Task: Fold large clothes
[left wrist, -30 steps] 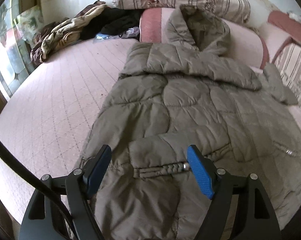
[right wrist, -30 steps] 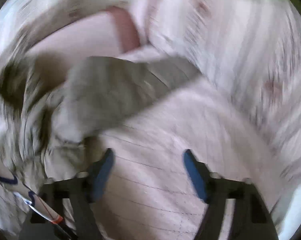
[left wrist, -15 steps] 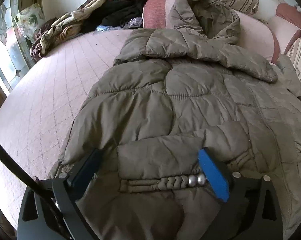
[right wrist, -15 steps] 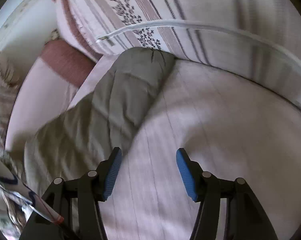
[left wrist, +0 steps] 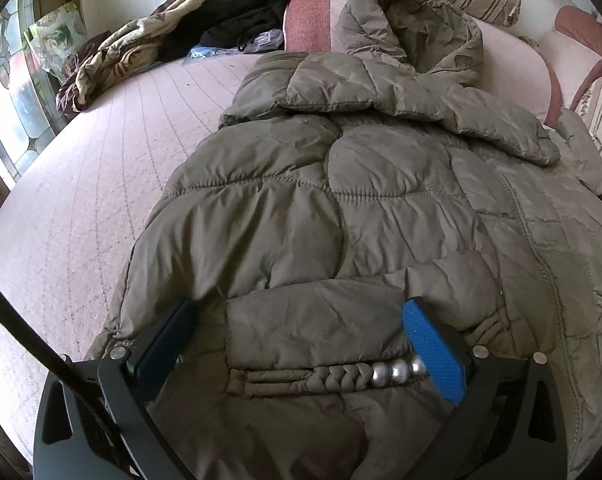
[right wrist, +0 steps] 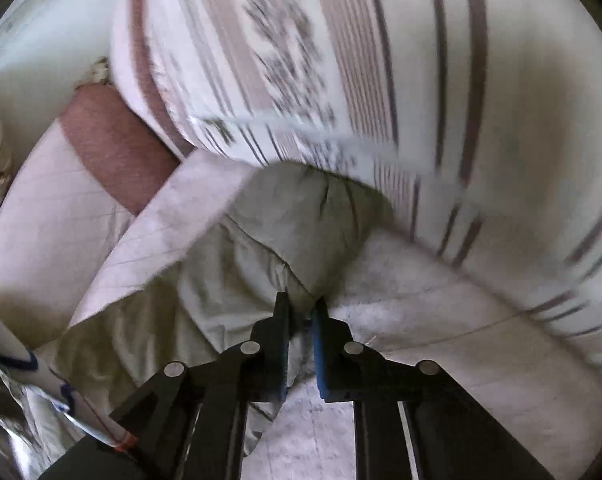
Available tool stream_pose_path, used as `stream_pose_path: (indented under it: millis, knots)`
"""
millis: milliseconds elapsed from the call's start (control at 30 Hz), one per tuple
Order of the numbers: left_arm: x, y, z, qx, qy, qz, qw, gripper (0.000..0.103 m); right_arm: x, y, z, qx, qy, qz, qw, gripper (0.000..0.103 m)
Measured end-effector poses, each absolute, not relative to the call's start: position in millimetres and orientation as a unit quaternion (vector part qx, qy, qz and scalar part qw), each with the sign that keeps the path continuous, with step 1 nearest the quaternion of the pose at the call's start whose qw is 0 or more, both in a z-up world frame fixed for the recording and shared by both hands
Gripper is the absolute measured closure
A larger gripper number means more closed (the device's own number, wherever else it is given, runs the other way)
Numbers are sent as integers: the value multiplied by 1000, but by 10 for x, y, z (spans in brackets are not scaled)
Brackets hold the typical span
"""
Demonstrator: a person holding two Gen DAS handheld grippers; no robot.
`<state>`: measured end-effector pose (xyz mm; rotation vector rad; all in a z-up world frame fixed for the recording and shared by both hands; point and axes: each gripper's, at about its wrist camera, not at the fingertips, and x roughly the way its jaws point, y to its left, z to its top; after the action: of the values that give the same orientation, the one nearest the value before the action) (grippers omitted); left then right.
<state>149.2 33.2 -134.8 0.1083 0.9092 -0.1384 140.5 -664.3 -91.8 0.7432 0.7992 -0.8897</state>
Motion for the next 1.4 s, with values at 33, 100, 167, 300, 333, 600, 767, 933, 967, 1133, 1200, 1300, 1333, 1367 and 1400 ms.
stream_pose_path:
  millis: [33, 100, 167, 300, 333, 600, 767, 933, 967, 1133, 1200, 1300, 1333, 1367, 1400]
  knots:
    - [1491, 335, -1345, 53, 439, -67, 895, 0, 1398, -6587, -790, 328, 366, -409, 768, 93]
    - [1484, 334, -1336, 53, 438, -65, 895, 0, 1382, -6430, -513, 299, 364, -409, 782, 94]
    - [1476, 326, -1328, 51, 437, -65, 895, 0, 1392, -6202, -190, 264, 360, -401, 800, 94]
    - [1471, 327, -1297, 47, 450, -63, 890, 0, 1460, -5658, 386, 215, 348, -375, 832, 94]
    - [1464, 334, -1283, 43, 453, -64, 888, 0, 1502, -5509, 507, 208, 345, -364, 840, 94]
    - [1236, 583, -696, -2, 399, -106, 911, 1, 2143, -3845, 1065, 139, 346, -223, 901, 94]
    - [1210, 879, -343, 1, 329, -55, 943, 1, 2614, -2636, 780, 103, 385, -127, 908, 94]
    - [1319, 1210, -187, 2, 300, 2, 954, 1, 2979, -1644, 153, 92, 435, -43, 895, 94]
    - [1360, 1300, -165, -2, 298, 18, 954, 1, 3054, -1424, -30, 93, 449, -22, 889, 94]
    - [1498, 1591, -140, -42, 308, 50, 949, 1, 3212, -911, -705, 77, 514, 4, 854, 82]
    - [1546, 1698, -138, -60, 318, 52, 945, 1, 3163, -872, -771, 70, 516, 1, 854, 66]
    - [1568, 1726, -166, -75, 328, 57, 940, 1, 3060, -960, -669, 73, 503, -10, 861, 51]
    - [1559, 1731, -183, -77, 330, 58, 939, 1, 3022, -999, -599, 74, 494, -13, 866, 50]
    - [1572, 1738, -202, -80, 336, 58, 937, 1, 2990, -1040, -527, 76, 489, -13, 869, 49]
    - [1574, 1740, -215, -82, 340, 57, 935, 1, 2991, -1034, -459, 76, 487, -14, 870, 47]
